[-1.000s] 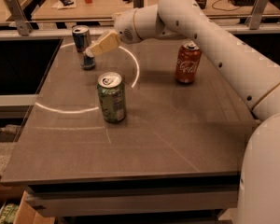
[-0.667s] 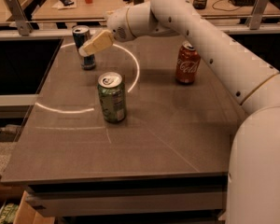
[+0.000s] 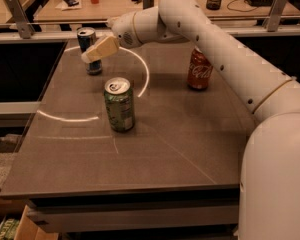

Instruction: Knock redbull can over

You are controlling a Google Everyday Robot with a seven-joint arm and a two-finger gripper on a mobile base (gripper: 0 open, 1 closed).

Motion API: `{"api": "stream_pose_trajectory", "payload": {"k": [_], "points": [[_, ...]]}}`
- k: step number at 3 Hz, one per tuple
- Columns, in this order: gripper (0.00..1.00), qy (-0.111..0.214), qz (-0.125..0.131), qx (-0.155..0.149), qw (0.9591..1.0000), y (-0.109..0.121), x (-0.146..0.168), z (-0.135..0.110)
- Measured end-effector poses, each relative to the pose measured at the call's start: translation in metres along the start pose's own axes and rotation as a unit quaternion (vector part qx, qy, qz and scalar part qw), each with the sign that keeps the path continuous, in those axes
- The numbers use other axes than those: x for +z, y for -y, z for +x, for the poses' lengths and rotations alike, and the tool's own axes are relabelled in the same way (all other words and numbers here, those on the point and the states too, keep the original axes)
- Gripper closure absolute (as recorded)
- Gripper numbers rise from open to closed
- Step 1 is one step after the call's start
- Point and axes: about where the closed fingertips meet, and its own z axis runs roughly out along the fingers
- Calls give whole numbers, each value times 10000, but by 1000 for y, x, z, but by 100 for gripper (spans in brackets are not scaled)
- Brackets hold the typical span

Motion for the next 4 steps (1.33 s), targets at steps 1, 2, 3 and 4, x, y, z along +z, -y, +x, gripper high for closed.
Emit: {"api": "stream_pose_trajectory", "payload": {"k": [1,2,3,4], "points": [[0,87,-37,183,9998,-3,3,5],[0,231,-128,328,9991,-8,9,8],[0,364,-245,435,9981,-13,20,10],[0,431,-339,493,9973,-17,30,12]]}}
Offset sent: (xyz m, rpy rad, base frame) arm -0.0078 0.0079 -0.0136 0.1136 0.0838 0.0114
